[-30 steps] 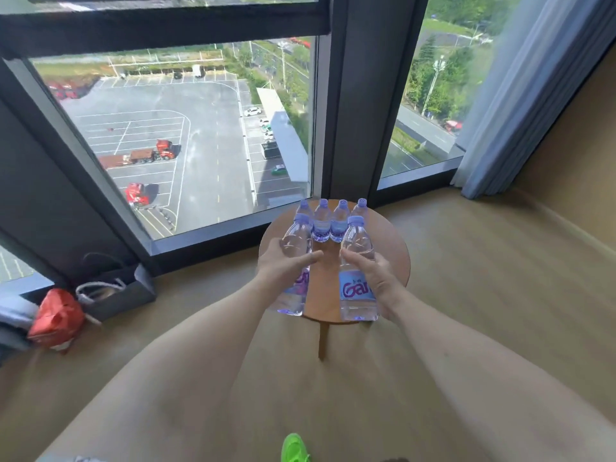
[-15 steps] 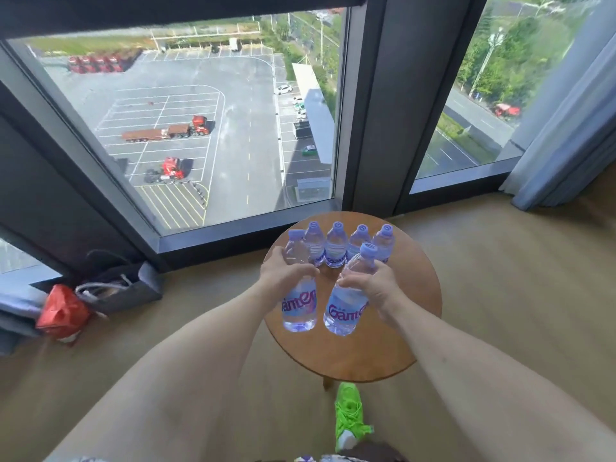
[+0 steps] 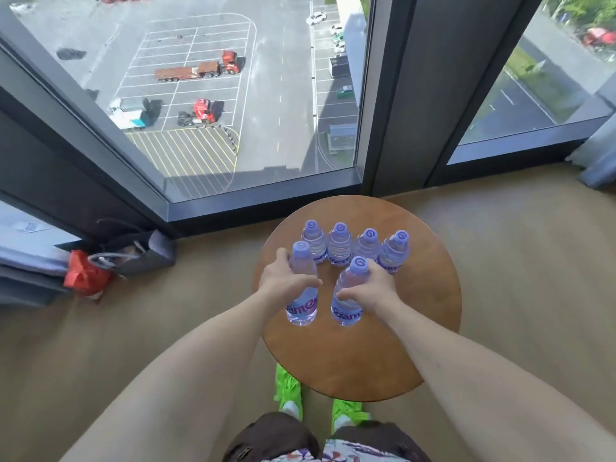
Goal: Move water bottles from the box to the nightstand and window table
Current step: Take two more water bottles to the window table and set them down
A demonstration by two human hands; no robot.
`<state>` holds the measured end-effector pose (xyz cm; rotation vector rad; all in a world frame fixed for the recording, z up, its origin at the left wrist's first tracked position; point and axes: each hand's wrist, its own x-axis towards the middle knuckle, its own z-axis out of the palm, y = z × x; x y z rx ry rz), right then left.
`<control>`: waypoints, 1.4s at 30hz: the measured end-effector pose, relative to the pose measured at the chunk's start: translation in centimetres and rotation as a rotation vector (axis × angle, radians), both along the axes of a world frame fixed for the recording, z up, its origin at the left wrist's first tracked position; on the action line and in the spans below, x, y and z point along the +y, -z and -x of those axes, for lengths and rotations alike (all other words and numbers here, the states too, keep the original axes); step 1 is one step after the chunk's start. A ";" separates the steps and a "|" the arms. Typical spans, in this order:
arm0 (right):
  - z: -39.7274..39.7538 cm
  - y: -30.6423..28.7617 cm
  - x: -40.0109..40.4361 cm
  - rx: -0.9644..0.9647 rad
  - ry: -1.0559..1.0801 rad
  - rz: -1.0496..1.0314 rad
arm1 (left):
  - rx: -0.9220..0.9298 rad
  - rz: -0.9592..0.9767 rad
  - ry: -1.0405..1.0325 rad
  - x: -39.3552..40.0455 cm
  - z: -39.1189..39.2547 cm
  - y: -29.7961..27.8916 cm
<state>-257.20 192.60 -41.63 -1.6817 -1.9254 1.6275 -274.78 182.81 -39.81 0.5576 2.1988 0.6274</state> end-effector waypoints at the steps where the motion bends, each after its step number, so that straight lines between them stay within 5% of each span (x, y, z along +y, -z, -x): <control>1: 0.1 0.5 0.2 -0.022 -0.031 -0.013 | -0.001 0.008 -0.004 0.3 0.3 0.6; 7: 1.2 3.1 1.1 -0.143 -0.155 -0.057 | -0.007 -0.013 -0.005 1.9 1.5 3.9; 28: 6.7 8.1 2.6 -0.209 0.164 -0.078 | -0.087 -0.045 0.113 5.6 5.7 10.4; 42: 7.7 7.8 2.7 -0.167 0.151 -0.011 | -0.131 -0.080 0.215 6.1 6.2 11.0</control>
